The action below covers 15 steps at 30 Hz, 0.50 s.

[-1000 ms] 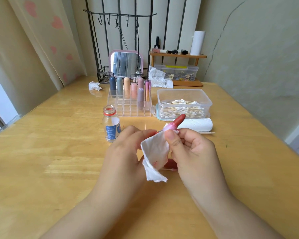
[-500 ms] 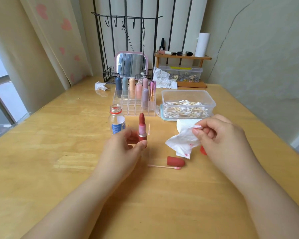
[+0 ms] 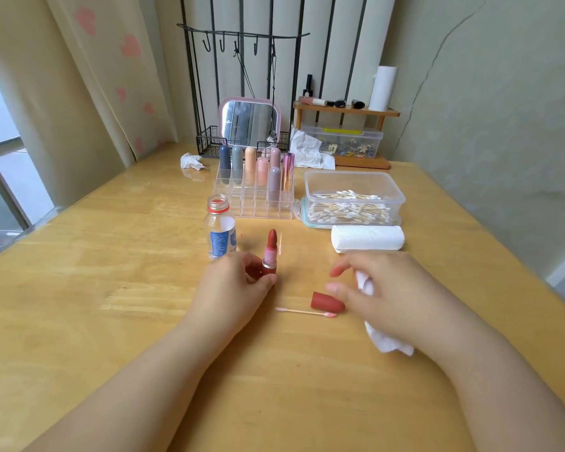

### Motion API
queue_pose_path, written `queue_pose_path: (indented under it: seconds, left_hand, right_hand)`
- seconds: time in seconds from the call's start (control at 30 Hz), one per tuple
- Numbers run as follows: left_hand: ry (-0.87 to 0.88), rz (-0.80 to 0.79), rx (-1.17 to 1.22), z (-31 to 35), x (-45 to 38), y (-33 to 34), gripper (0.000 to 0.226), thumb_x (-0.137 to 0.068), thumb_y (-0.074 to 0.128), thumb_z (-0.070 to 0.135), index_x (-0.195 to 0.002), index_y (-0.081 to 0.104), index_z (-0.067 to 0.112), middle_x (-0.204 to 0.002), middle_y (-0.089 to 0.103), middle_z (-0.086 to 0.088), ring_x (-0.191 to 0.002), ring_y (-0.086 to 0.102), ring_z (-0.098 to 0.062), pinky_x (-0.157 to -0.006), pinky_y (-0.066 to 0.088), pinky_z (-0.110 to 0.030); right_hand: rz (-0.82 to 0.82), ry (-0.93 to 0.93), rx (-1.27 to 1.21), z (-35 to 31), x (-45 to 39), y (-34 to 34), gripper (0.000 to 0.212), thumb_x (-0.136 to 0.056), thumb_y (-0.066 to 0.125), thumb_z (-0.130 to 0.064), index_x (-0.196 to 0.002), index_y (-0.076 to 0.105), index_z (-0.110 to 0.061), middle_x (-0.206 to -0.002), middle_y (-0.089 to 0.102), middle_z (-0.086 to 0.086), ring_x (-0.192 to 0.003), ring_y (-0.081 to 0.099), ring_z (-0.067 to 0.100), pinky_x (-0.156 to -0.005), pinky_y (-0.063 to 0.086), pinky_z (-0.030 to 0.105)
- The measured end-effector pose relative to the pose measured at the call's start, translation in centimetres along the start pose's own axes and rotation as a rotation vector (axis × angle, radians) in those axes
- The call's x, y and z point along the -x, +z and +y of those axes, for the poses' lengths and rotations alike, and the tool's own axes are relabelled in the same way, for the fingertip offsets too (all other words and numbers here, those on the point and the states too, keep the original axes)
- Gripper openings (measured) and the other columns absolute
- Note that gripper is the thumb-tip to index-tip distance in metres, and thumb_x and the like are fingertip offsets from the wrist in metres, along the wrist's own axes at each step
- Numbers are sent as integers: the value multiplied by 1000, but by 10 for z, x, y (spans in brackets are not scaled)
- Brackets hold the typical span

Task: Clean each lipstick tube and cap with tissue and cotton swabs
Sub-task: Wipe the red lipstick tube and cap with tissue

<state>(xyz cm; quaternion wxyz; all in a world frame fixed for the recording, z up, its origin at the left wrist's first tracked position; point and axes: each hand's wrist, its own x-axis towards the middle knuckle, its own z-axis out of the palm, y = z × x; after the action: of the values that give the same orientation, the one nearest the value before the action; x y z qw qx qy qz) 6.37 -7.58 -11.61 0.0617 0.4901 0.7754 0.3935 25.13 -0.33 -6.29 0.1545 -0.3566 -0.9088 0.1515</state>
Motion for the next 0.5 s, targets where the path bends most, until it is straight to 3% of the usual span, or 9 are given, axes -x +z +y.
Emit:
queue_pose_path:
  seconds: [0.1,0.17,0.27,0.4,0.5]
  left_hand:
    - [-17,-16,-24,-1,0,1,10,-82,69,24,-90,69,19,-78,62,10,-66,50,-1,-57,36,-7]
    - [-30,-16,-34,-1,0,1,11,-81,69,24,-90,69,17,-81,65,7,-70,53,-9,-58,36,-11]
    - [-47,-23,-49,0,0,0,14,-80,70,25,-91,68,16,-84,64,4,-76,55,-14,-64,39,-22]
    - [-88,-30,-29,3,3,-4,27,-77,73,27,-98,60,18,-92,54,5,-80,50,-12,-62,30,-21]
    - [-112,22,-9,9,11,-11,23,-78,68,21,-93,51,21,-87,49,8,-71,47,-5,-56,33,-19]
  right_hand:
    - [-117,-9,133,-4,-6,20,27,-88,56,-47,-111,63,-34,-97,59,-17,-97,53,7,-83,43,27]
    - [-144,-28,193,-4,-10,27,25,-90,55,-44,-109,64,-30,-105,60,-11,-103,53,11,-86,44,30]
    - [-141,-20,194,-3,-12,30,19,-92,55,-41,-104,63,-29,-101,59,-11,-99,54,10,-83,43,28]
    - [-98,15,-79,0,-7,21,6,-93,56,-34,-96,57,-29,-83,63,-6,-79,62,-3,-74,48,25]
    - [-17,3,-282,-3,-2,11,5,-92,58,-27,-92,53,-28,-75,56,-2,-63,56,-7,-54,40,6]
